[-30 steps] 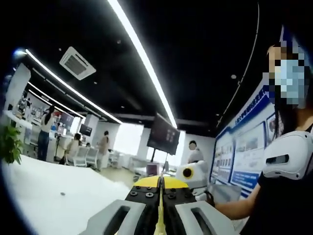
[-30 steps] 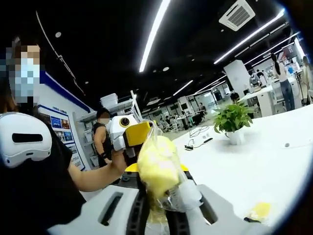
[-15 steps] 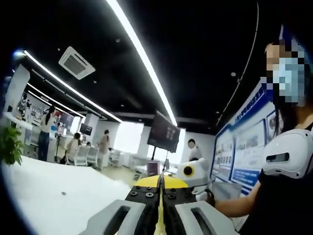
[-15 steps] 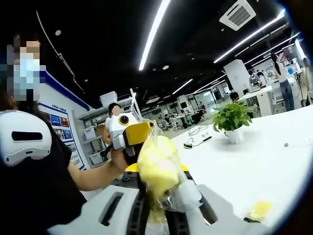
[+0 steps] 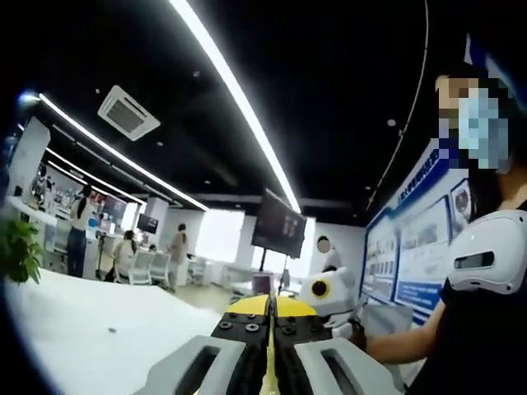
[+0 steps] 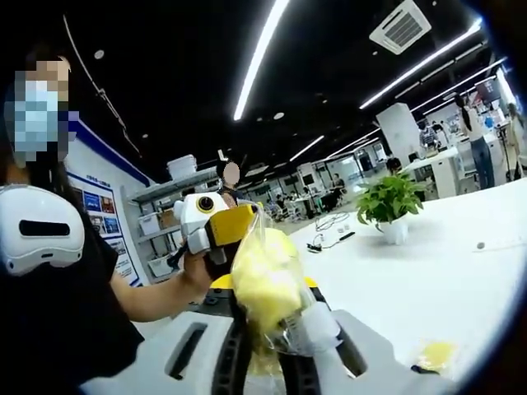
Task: Compare the silicone blocks by pressing each to a similar depth, holding the contact briefly, and releasing to observe deformation and rebound differences across the visible hardness samples.
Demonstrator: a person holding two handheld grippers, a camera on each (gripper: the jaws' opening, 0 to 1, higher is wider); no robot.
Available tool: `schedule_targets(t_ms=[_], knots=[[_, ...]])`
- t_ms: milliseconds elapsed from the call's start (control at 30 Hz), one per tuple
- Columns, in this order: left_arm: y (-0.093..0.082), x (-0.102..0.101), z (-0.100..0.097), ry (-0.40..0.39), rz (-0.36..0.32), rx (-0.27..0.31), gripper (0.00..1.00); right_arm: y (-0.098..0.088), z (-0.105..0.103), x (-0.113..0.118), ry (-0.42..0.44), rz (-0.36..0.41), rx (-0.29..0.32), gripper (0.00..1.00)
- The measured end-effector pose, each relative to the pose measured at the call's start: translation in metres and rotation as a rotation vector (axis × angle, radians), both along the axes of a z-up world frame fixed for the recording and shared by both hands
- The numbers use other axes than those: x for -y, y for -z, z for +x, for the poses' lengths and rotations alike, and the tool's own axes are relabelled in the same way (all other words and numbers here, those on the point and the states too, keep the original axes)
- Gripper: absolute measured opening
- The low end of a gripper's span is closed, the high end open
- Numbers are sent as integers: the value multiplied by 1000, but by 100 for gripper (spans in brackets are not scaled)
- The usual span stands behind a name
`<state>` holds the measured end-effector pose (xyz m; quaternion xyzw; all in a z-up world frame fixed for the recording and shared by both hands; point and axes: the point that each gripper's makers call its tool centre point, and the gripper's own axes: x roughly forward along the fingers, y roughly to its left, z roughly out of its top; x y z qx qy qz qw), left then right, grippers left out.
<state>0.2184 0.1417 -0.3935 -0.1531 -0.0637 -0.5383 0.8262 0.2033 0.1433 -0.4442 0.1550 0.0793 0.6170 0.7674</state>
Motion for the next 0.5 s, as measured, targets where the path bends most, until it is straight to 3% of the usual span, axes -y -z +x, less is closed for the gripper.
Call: schedule_targets(t_ms=[100, 167, 200, 333, 500], knots=[[-1, 1, 1, 7, -15, -10, 0, -1, 1, 1, 11, 9, 38, 5], [-1, 1, 0, 13, -23, -14, 0, -3, 3, 1, 21, 5, 136, 6], [-2, 1, 0, 13, -30, -13, 0, -3, 4, 2, 32, 6, 155, 7], [2, 2, 3, -8, -17, -8, 0, 2, 5, 0, 30, 14, 144, 9], [6, -1, 4, -18, -23, -25, 0, 6, 10, 1, 68, -7, 175, 19]])
